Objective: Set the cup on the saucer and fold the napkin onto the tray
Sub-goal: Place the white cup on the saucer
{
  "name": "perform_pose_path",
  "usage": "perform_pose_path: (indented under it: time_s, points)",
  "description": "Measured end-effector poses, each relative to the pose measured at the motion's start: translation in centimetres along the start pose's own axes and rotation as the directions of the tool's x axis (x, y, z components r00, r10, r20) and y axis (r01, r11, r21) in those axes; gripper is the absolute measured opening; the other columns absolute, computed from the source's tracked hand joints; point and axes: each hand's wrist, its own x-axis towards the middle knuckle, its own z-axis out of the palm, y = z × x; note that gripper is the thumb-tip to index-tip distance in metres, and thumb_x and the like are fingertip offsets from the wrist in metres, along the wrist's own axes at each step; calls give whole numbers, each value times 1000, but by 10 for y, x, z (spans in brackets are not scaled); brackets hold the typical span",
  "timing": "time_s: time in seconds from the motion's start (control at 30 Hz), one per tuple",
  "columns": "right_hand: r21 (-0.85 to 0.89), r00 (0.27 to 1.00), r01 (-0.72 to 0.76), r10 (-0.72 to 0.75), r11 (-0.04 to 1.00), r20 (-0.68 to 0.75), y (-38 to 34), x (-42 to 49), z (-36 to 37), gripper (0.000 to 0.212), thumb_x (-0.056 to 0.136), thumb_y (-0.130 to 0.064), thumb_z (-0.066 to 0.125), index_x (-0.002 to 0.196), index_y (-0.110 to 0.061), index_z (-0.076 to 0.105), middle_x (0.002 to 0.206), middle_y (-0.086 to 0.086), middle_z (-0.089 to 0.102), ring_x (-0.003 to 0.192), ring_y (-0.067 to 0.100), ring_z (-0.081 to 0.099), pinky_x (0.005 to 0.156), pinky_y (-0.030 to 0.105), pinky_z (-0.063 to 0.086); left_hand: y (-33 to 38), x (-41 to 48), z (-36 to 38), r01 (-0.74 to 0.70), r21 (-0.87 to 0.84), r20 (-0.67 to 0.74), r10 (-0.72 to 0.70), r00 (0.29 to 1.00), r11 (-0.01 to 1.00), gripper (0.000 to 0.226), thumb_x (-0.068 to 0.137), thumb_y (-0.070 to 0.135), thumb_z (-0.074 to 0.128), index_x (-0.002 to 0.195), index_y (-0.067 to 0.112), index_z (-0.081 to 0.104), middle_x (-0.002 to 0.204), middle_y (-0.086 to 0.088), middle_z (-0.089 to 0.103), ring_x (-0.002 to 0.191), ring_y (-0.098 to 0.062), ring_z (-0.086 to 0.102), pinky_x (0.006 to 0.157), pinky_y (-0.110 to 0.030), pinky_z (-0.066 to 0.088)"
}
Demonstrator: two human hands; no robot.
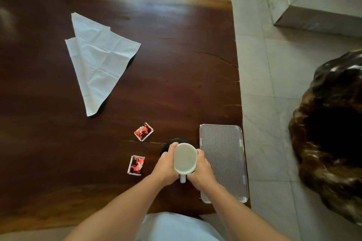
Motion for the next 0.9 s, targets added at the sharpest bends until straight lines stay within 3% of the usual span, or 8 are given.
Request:
perform_pose_path:
  time_s: [0.1, 0.2, 0.27, 0.37, 0.53, 0.67, 0.8, 0.9]
  points:
    - [-52, 1000, -14, 15, 999, 18, 1, 4, 2, 69, 81, -32, 76, 137, -22, 37, 121, -1, 53, 108, 18, 56, 84, 32, 50, -1, 3, -5, 59, 77, 56, -63, 996, 995, 102, 79, 15, 79, 157, 26, 14, 126, -5, 62, 107, -18, 60, 85, -32, 51]
    - [-136, 996, -46, 55, 990, 64, -6, 4, 0, 99, 86, -27, 72, 159, -24, 5, 147, 6, 36, 134, 27, 45, 108, 41, 40, 0, 1, -16, 123, 134, 66, -132, 989, 983, 115, 75, 2, 78, 160, 27, 4, 138, -9, 55, 124, -26, 56, 94, -37, 53]
    - [-165, 998, -38, 45, 986, 42, -12, 2, -3, 105, 86, -19, 73, 159, -27, -2, 150, 7, 30, 134, 26, 44, 108, 42, 41, -1, -2, -24, 153, 154, 47, -162, 986, 976, 116, 75, -2, 77, 160, 29, 4, 145, -10, 47, 131, -29, 51, 95, -36, 53]
    - [-188, 994, -41, 21, 981, -104, -23, -2, -8, 107, 80, 0, 73, 159, -27, 5, 147, 7, 33, 131, 24, 43, 104, 40, 48, -8, -9, -37, 202, 131, -3, -204, 979, 970, 108, 76, -3, 74, 159, 28, 12, 152, -11, 41, 138, -31, 46, 101, -39, 53]
    - [-144, 982, 26, -52, 989, -182, -36, -11, -13, 76, 84, -5, 64, 151, -17, 32, 142, 8, 46, 130, 27, 47, 105, 43, 47, -20, -33, -53, 229, 163, -120, -211, 970, 960, 60, 84, 10, 69, 139, 20, 46, 132, -8, 59, 119, -26, 59, 89, -31, 54]
    - [-165, 979, 86, -114, 983, -169, -45, -25, -1, 46, 87, -9, 61, 132, -16, 55, 122, 4, 57, 112, 23, 58, 91, 39, 56, -32, -54, -58, 243, 126, -138, -226, 964, 962, 32, 89, 15, 66, 119, 23, 58, 120, -4, 64, 104, -19, 64, 91, -35, 58]
    - [-178, 975, 130, -158, 975, -155, -49, -40, 17, 34, 95, -17, 58, 129, -17, 60, 124, 6, 60, 112, 24, 59, 86, 34, 57, -45, -70, -61, 235, 123, -164, -214, 963, 964, 17, 91, 18, 66, 106, 26, 62, 120, -2, 64, 102, -16, 64, 85, -30, 59]
    - [-188, 968, 180, -207, 965, -138, -52, -46, 26, 28, 94, -19, 59, 121, -17, 65, 119, 7, 64, 107, 23, 62, 91, 37, 56, -56, -77, -61, 232, 129, -195, -205, 959, 964, 20, 92, 17, 65, 111, 24, 65, 130, -3, 63, 107, -17, 64, 83, -26, 55]
